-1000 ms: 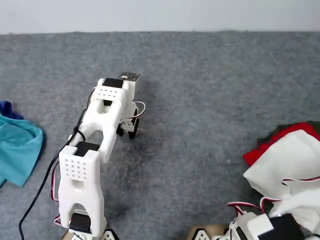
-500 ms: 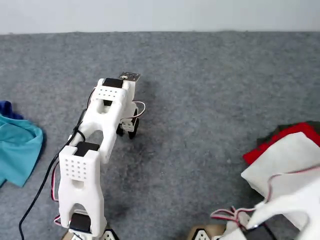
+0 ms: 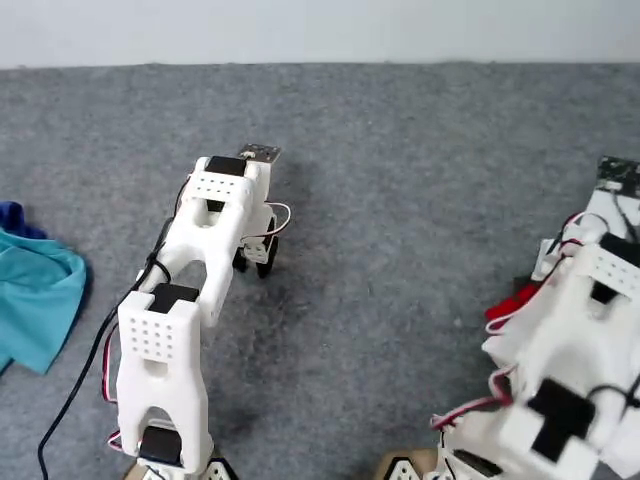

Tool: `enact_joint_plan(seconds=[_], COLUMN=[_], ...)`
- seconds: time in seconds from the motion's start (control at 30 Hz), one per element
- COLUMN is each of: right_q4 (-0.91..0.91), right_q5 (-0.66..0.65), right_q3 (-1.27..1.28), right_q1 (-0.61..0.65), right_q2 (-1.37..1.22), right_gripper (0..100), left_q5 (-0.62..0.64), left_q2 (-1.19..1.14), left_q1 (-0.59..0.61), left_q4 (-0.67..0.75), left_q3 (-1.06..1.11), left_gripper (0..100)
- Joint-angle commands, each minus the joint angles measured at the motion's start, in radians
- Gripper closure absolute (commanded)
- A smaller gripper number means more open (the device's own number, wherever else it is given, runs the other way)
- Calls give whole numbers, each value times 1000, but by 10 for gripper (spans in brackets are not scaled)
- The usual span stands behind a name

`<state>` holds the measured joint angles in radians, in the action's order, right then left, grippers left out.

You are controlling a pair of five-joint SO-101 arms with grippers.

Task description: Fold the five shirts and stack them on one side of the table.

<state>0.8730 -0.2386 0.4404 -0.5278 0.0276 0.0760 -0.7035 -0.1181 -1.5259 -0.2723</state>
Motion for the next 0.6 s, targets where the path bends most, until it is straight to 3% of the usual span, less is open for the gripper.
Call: enact_joint_plan(seconds=[0.0,0.17,0.43,0.57], right_q4=[-119,154,565,740], right_q5=[9,12,2,-115], right_q3=[-8,-132,-371,-374], right_q1=[-19,-22,-1,41], right_q2=[-105,-53,295,433], right_gripper=[745,745,745,745], left_q5=[-8,-8,-8,-8], left_q2=[-8,-8,-8,2], left_q1=[20,20,20,46], left_q4=[9,9,9,-5], left_q3=[13,15,15,10], left_gripper=[882,882,882,882])
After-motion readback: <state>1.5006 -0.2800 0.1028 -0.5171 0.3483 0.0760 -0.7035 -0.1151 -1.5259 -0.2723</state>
